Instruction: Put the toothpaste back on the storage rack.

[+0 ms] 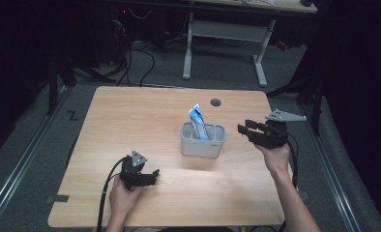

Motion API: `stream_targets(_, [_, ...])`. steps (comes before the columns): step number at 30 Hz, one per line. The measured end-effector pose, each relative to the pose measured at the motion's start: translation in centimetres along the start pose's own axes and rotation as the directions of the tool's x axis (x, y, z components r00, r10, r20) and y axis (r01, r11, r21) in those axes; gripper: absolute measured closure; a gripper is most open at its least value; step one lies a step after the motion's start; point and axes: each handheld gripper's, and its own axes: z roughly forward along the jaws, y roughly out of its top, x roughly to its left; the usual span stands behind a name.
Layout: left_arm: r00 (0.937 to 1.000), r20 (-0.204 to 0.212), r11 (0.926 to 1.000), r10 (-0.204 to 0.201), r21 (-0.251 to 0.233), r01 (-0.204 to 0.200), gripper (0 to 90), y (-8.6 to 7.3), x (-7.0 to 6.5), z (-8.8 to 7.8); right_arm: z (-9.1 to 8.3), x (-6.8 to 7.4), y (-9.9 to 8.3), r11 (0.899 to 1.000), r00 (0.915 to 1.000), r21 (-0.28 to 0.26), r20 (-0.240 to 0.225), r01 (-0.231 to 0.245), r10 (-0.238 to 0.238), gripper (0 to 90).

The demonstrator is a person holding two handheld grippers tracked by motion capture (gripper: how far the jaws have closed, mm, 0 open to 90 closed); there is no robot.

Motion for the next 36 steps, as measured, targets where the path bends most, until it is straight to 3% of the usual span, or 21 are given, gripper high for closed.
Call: stream_targets(36, [1.0000,0.000,1.0000,0.000,0.000,0.000,16.5,0.0,0.0,0.0,-1.6,-1.1,-3.3,0.998,0.9981,-0.013,0.012,-0.060,0.060,55.3])
